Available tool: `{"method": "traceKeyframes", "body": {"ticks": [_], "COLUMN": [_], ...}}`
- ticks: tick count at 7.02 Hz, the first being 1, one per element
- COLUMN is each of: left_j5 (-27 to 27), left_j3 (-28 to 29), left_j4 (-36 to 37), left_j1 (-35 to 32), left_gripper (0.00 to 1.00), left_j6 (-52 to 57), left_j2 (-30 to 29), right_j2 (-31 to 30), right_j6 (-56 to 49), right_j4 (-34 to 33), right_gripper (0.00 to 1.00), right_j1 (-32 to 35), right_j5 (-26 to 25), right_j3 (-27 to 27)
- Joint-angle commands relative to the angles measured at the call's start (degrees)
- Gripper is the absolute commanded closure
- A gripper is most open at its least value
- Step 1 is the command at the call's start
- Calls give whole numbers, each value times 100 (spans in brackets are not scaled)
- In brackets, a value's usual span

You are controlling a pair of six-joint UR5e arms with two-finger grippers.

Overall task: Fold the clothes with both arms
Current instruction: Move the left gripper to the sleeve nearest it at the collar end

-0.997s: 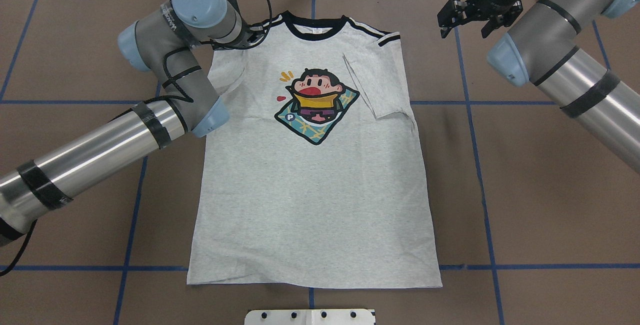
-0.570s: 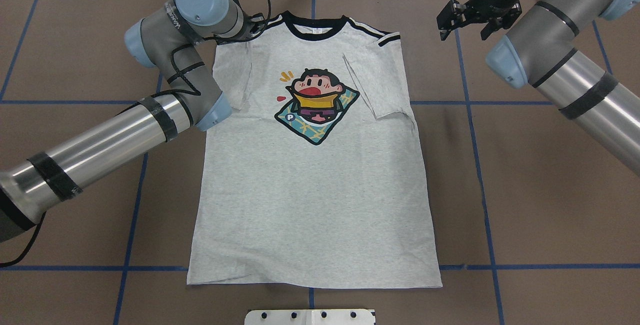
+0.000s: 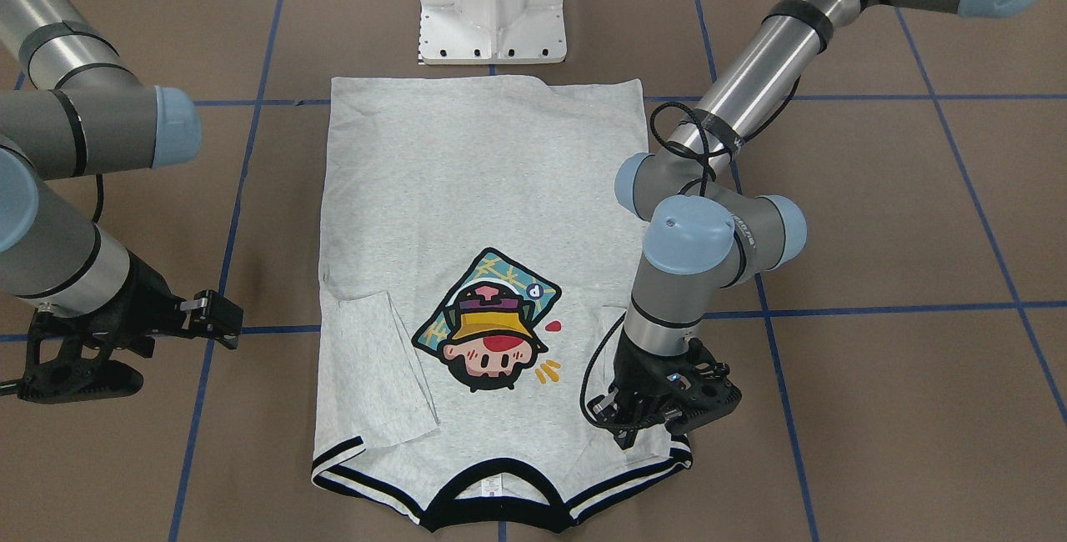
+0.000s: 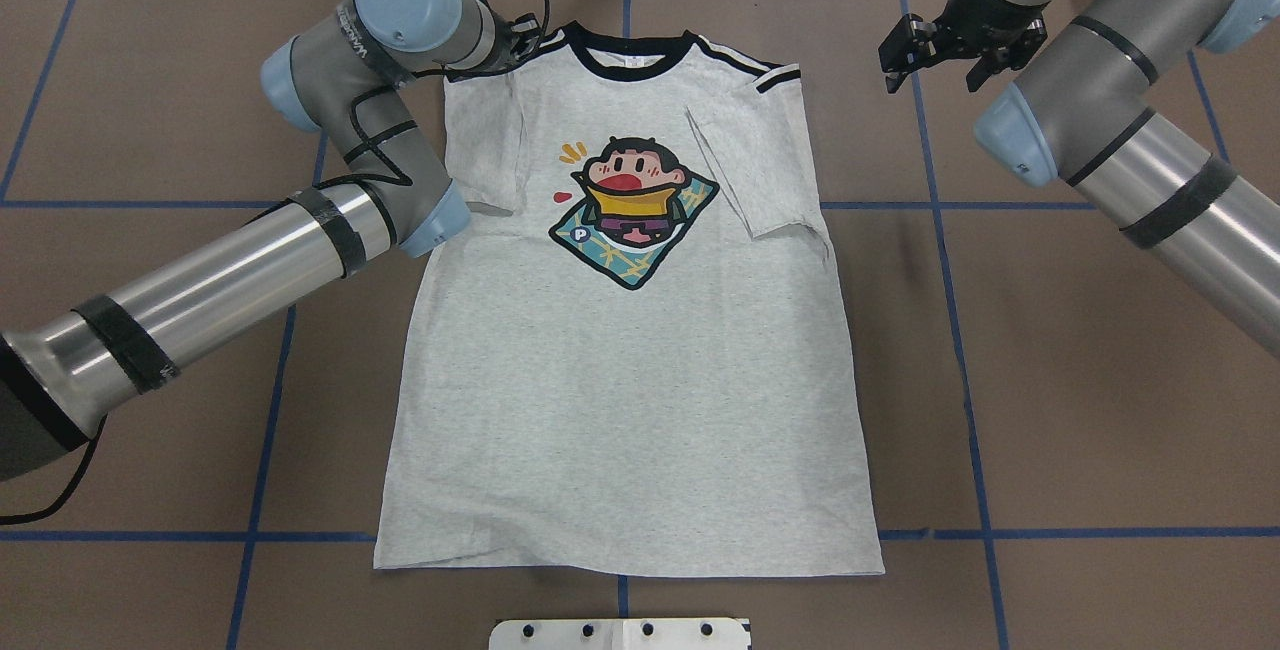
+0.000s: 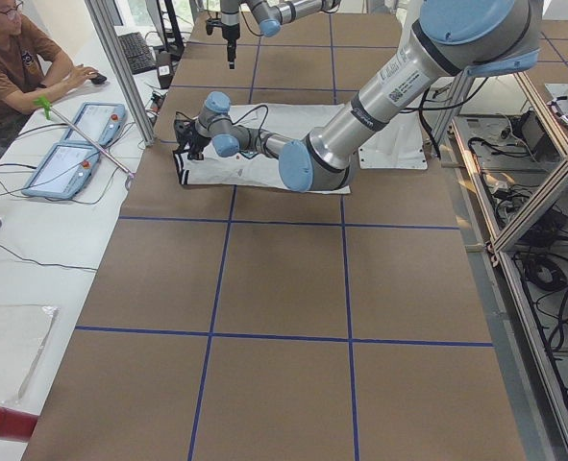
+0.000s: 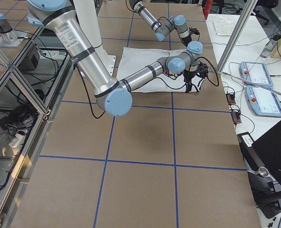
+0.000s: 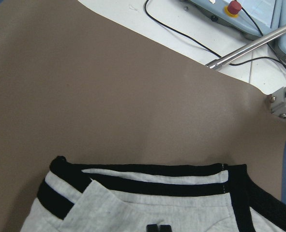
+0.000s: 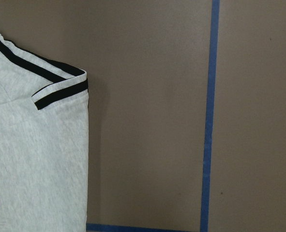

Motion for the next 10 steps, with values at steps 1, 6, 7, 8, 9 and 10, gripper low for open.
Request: {"method": "traceKeyframes", "body": {"ticks": [1, 6, 7, 8, 9, 10], "left_j5": [113, -444, -849, -914, -1097, -1151], "left_j3": [76, -772, -1551, -2255, -2714, -3241], "left_j4": [-77, -8, 37, 220, 587, 1052], "left_j1": [98, 90, 81, 89, 98, 203], "left_gripper": [100, 1, 1, 1, 1, 1], "left_j6": [28, 299, 535, 573, 582, 573], "left_j2": [-14, 361, 1008, 1484, 1585, 1734], "right_j2": [-7, -16, -16, -16, -7, -7], "right_j6": [24, 24, 24, 24, 33, 42], "right_j4": [-2, 7, 7, 7, 7, 7], "right_gripper": [0, 0, 0, 0, 0, 0], "right_j1": [-43, -87, -87, -87, -87, -96], "right_j5": [-10, -28, -19, -28, -19, -19], "right_j3": [-3, -39, -39, -39, -39, -39]}}
